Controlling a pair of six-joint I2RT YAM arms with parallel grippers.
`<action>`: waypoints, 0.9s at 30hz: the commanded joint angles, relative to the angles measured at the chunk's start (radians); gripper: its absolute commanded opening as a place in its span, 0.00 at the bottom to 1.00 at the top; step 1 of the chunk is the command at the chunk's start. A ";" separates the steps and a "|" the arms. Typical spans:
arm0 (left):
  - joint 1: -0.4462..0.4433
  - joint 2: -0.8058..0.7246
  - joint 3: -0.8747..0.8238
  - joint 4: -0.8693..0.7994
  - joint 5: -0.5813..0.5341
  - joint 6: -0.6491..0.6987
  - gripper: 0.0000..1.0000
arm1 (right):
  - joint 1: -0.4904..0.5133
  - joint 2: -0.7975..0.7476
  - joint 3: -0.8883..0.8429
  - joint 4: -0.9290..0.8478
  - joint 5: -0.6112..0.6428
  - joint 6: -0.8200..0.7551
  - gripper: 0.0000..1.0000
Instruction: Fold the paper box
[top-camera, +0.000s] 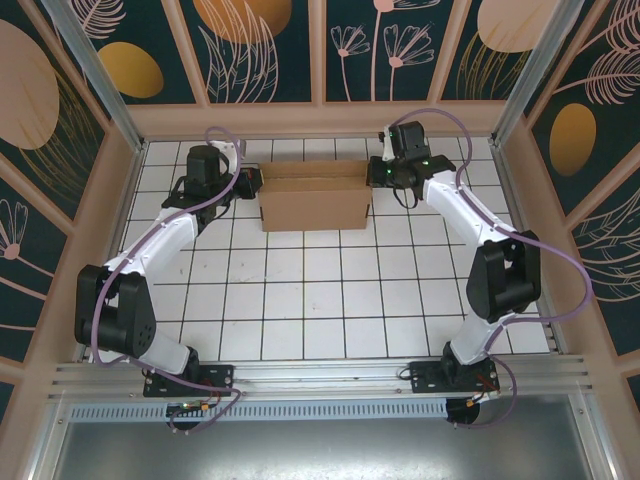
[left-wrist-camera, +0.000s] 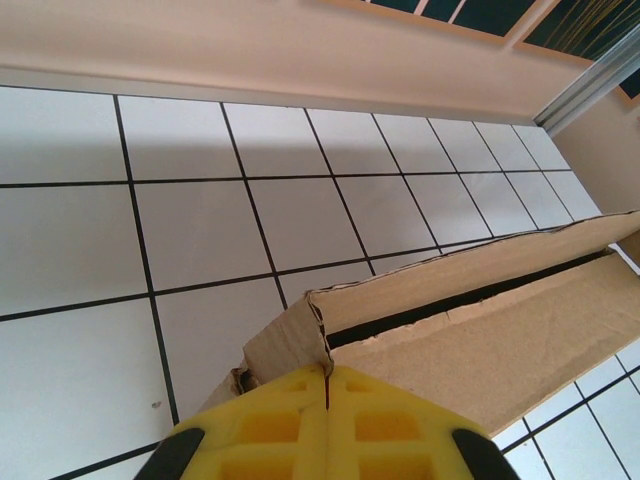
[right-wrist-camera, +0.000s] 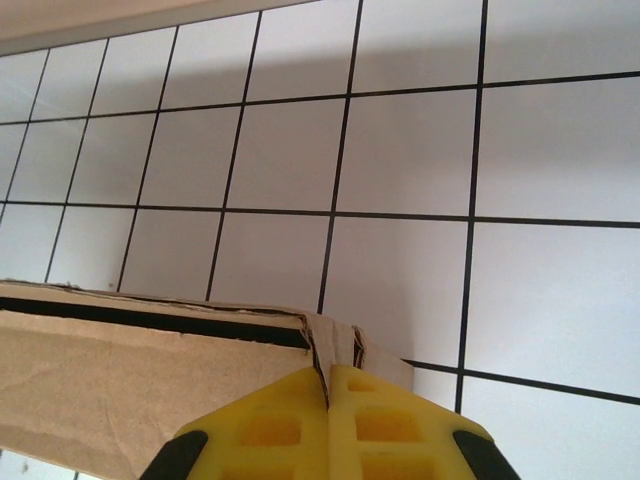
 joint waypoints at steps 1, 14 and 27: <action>-0.014 -0.021 -0.003 -0.001 0.030 -0.006 0.00 | 0.013 0.019 0.017 -0.011 -0.047 0.060 0.00; -0.016 -0.001 0.005 -0.033 0.035 -0.008 0.00 | 0.048 -0.049 -0.136 0.095 0.031 0.087 0.00; -0.017 -0.035 0.007 -0.063 -0.012 0.017 0.00 | 0.098 -0.130 -0.289 0.189 0.162 0.017 0.00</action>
